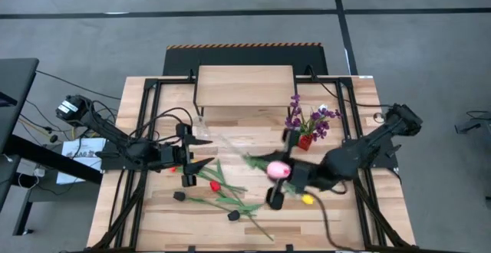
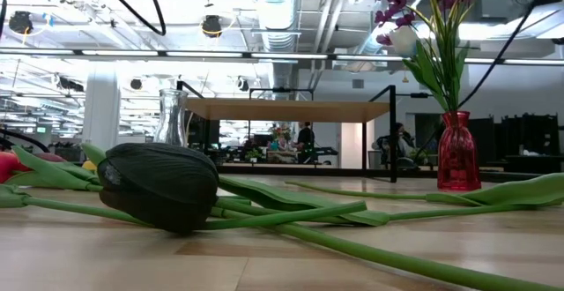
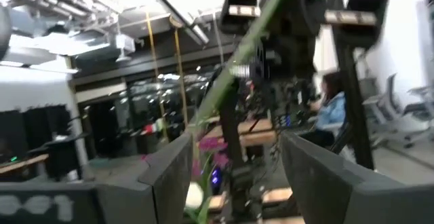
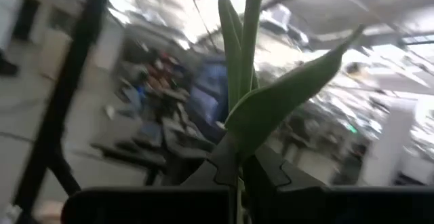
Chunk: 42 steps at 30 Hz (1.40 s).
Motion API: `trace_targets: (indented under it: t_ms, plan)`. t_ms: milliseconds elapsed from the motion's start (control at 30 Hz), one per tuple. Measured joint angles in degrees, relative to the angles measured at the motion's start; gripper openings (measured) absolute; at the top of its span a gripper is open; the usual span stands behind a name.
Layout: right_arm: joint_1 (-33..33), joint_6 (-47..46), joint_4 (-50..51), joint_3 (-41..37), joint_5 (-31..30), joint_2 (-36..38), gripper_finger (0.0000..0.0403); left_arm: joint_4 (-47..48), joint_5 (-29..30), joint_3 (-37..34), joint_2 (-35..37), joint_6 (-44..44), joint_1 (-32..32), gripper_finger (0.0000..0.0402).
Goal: Pick and place flowers into a vace then onto a shelf
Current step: Put the pink flower into the red vase
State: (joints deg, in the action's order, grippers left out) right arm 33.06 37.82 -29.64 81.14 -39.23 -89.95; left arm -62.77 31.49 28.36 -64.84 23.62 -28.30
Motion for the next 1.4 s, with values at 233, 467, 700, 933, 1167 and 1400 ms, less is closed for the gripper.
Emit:
trace_targets:
  t_ms: [233,467,700,933,1167,1400]
  plan:
    - [3.47,-3.32,12.37,0.0,-9.44,10.65,0.0,4.4,0.32,0.0,0.0,-1.39,1.58,0.022]
    - [10.45,-3.35,19.98,0.02,-23.99,19.65,0.0,5.99,0.28,0.0,0.0,-2.82,2.02,0.022]
    - [22.31,-1.88,22.88,0.0,-45.31,24.03,0.0,9.7,0.36,0.0,0.0,-2.64,2.07,0.022]
    - [30.5,6.48,18.92,0.0,-50.72,27.73,0.0,8.8,2.01,0.0,0.03,-0.92,2.08,0.022]
    - [30.57,11.33,18.35,1.23,-50.87,32.23,0.0,8.83,5.24,0.0,0.04,0.0,2.1,0.022]
    - [34.04,10.1,15.3,1.29,-50.52,32.6,0.0006,9.56,5.2,0.0,0.04,0.88,2.08,0.022]
